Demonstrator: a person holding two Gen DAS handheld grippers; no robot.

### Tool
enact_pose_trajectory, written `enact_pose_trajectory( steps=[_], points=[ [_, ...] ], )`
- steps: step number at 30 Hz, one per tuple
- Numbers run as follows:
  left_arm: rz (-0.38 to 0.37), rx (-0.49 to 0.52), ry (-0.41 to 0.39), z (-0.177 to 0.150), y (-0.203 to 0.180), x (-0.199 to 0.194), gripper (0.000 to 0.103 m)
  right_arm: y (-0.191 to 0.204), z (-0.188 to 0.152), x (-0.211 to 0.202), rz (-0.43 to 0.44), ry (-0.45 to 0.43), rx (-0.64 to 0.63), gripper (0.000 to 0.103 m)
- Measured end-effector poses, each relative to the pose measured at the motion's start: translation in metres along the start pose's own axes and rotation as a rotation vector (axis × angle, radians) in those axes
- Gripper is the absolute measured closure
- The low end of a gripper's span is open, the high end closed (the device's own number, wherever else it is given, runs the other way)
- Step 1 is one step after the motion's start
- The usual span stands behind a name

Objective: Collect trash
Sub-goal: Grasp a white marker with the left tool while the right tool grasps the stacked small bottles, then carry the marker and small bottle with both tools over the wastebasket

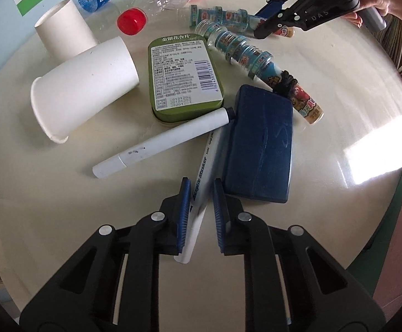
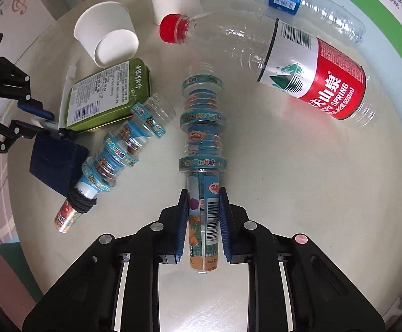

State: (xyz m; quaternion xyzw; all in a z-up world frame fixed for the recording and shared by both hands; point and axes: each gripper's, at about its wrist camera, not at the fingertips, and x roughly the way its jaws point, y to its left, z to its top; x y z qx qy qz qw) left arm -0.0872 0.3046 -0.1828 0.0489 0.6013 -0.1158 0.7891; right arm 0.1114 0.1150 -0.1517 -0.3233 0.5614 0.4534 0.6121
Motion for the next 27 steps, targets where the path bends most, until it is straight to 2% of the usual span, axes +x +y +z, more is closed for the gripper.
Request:
enact_pose_trajectory(
  steps=[2, 5, 9, 10, 12, 19, 26, 27],
  points=[
    [-0.009, -0.033, 0.0, 0.003, 0.003, 0.0, 0.087, -0.003, -0.003, 0.0, -0.005, 0.0, 0.005, 0.081],
    [0.01, -0.021, 0.003, 0.006, -0.005, 0.002, 0.089, -0.009, -0.008, -0.002, 0.012, 0.005, 0.028, 0.081],
    [0.005, -0.042, 0.004, -0.008, -0.007, -0.003, 0.092, -0.009, -0.008, -0.008, 0.017, -0.003, 0.04, 0.081],
    [0.018, -0.05, -0.001, -0.021, -0.001, -0.01, 0.092, -0.01, -0.008, -0.012, 0.018, -0.008, 0.047, 0.081],
    [-0.004, -0.089, -0.008, -0.029, -0.001, -0.013, 0.092, -0.011, -0.009, -0.02, 0.012, -0.019, 0.052, 0.081],
    [0.001, -0.188, -0.056, -0.061, 0.001, -0.042, 0.092, -0.012, -0.007, -0.043, 0.022, -0.05, 0.056, 0.081],
    [0.018, -0.292, -0.113, -0.099, 0.003, -0.076, 0.092, 0.023, 0.01, -0.073, 0.059, -0.089, -0.03, 0.082],
    [0.028, -0.307, -0.119, -0.105, 0.004, -0.079, 0.092, 0.034, 0.013, -0.079, 0.038, -0.091, -0.056, 0.082]
  ],
)
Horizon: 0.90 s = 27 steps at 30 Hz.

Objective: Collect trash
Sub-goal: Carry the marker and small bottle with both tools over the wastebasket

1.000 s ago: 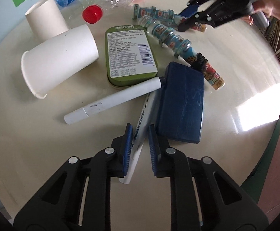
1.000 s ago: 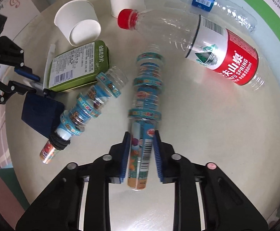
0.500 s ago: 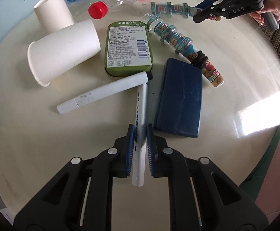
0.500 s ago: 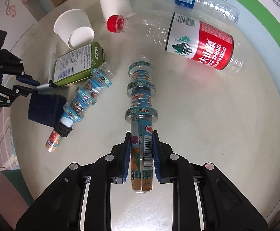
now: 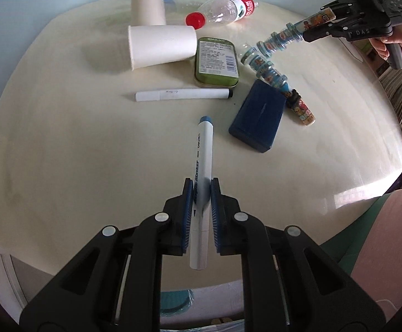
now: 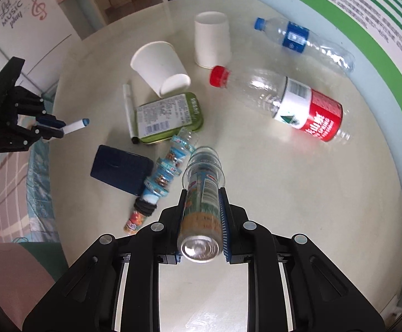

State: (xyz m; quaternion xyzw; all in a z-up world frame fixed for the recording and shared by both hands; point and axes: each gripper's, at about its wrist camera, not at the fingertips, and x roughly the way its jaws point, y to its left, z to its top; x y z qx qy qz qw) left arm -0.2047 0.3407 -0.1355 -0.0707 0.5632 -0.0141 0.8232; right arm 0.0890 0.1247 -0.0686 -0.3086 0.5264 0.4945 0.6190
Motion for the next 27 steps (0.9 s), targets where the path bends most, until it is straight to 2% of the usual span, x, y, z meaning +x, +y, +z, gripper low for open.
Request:
enact_pose_trajectory(
  steps=[2, 4, 9, 16, 22, 27],
  points=[
    [0.002, -0.032, -0.014, -0.009, 0.003, -0.004, 0.092, 0.014, 0.003, -0.005, -0.04, 0.004, -0.049, 0.082],
    [0.008, -0.065, -0.031, -0.022, 0.007, -0.006, 0.092, 0.015, 0.006, -0.002, -0.043, 0.009, -0.04, 0.082],
    [0.017, -0.13, -0.072, -0.029, 0.013, -0.006, 0.092, 0.02, 0.009, -0.011, -0.057, 0.009, -0.051, 0.082],
    [0.025, -0.156, -0.105, -0.042, 0.017, -0.021, 0.092, 0.028, 0.01, -0.037, -0.061, -0.016, -0.042, 0.082],
    [0.04, -0.198, -0.137, -0.056, 0.026, -0.043, 0.092, 0.061, 0.029, -0.057, 0.015, -0.062, -0.1, 0.082],
    [0.082, -0.273, -0.132, -0.094, 0.039, -0.066, 0.092, 0.124, 0.06, -0.056, 0.118, -0.092, -0.221, 0.082]
  ],
)
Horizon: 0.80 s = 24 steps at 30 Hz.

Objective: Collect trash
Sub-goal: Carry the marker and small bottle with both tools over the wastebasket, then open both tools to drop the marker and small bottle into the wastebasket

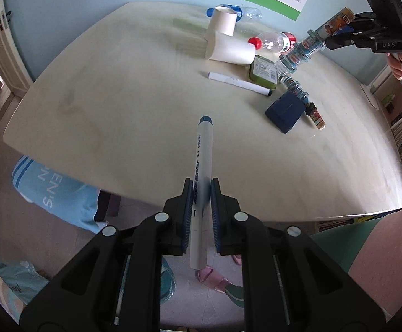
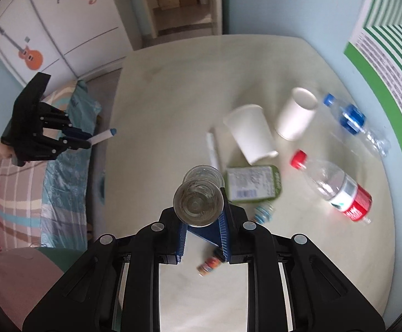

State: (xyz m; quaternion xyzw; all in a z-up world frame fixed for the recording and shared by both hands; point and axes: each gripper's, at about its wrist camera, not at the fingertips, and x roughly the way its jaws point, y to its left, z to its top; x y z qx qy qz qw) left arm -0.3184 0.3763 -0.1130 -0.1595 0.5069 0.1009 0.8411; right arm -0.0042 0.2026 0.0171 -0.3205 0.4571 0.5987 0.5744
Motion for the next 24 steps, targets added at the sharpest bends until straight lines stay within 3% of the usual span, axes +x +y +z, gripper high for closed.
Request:
enact_pose_trajectory(
  steps=[6, 12, 17, 24],
  points=[
    [0.073, -0.152, 0.003, -0.067, 0.035, -0.035, 0.092, 0.096, 0.06, 0.045, 0.178, 0.008, -0.191, 0.082],
    [0.128, -0.326, 0.035, -0.151, 0.072, -0.054, 0.092, 0.199, 0.098, 0.108, 0.317, 0.072, -0.357, 0.082],
    [0.124, -0.448, 0.09, -0.214, 0.106, -0.036, 0.092, 0.275, 0.106, 0.186, 0.372, 0.178, -0.427, 0.082],
    [0.098, -0.497, 0.147, -0.267, 0.139, 0.006, 0.092, 0.347, 0.095, 0.28, 0.401, 0.301, -0.477, 0.081]
  ],
)
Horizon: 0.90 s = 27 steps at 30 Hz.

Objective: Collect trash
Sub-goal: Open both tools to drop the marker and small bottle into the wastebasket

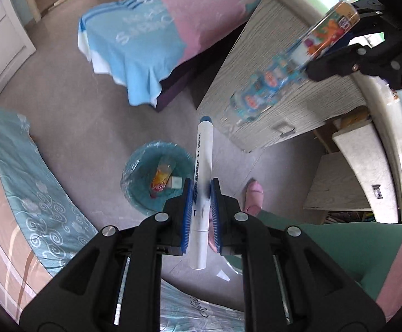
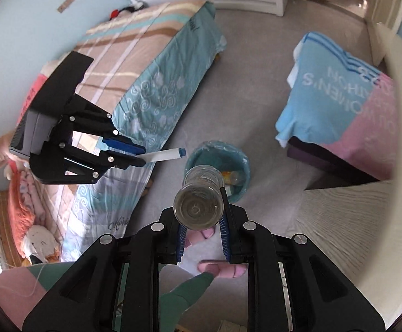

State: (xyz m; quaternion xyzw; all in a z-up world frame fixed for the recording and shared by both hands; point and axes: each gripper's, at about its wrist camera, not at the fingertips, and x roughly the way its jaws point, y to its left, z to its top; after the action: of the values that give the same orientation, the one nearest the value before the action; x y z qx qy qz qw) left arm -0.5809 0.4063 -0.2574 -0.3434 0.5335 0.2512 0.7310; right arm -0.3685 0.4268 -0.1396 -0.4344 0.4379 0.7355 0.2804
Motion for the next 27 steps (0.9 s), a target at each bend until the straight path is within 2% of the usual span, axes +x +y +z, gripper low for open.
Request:
enact_pose_trajectory(
  steps=[3, 5, 6, 9, 10, 12, 14, 15, 17, 27],
  points=[
    [-0.01, -0.011, 0.012, -0.003, 0.016, 0.021, 0.091, 0.004, 0.009, 0.038, 0.018, 0.034, 0.01, 0.081],
    [-0.006, -0.013, 0.021, -0.005, 0.025, 0.037, 0.092, 0.006, 0.011, 0.061, 0.023, 0.052, 0.01, 0.077],
    [-0.017, -0.023, 0.03, -0.004, 0.03, 0.046, 0.091, 0.005, 0.013, 0.073, 0.029, 0.061, 0.015, 0.071],
    [0.01, -0.037, 0.045, -0.006, 0.042, 0.074, 0.09, -0.002, 0.016, 0.112, 0.037, 0.069, 0.042, 0.069],
    [0.016, -0.051, 0.063, -0.007, 0.047, 0.086, 0.089, -0.004, 0.014, 0.124, 0.044, 0.088, 0.052, 0.069],
    [0.014, -0.066, 0.092, -0.008, 0.054, 0.1, 0.077, -0.006, 0.016, 0.139, 0.025, 0.115, 0.066, 0.065],
    [0.008, -0.062, 0.091, -0.009, 0.054, 0.103, 0.07, -0.006, 0.015, 0.138, 0.026, 0.119, 0.075, 0.061],
    [0.001, -0.059, 0.086, -0.011, 0.054, 0.101, 0.068, -0.006, 0.015, 0.134, 0.025, 0.108, 0.074, 0.054],
    [-0.01, -0.058, 0.081, -0.013, 0.051, 0.096, 0.066, -0.007, 0.011, 0.123, 0.018, 0.088, 0.075, 0.048],
    [0.017, -0.012, 0.035, -0.011, 0.03, 0.052, 0.051, -0.009, -0.003, 0.062, 0.007, 0.036, 0.072, 0.046]
  ],
)
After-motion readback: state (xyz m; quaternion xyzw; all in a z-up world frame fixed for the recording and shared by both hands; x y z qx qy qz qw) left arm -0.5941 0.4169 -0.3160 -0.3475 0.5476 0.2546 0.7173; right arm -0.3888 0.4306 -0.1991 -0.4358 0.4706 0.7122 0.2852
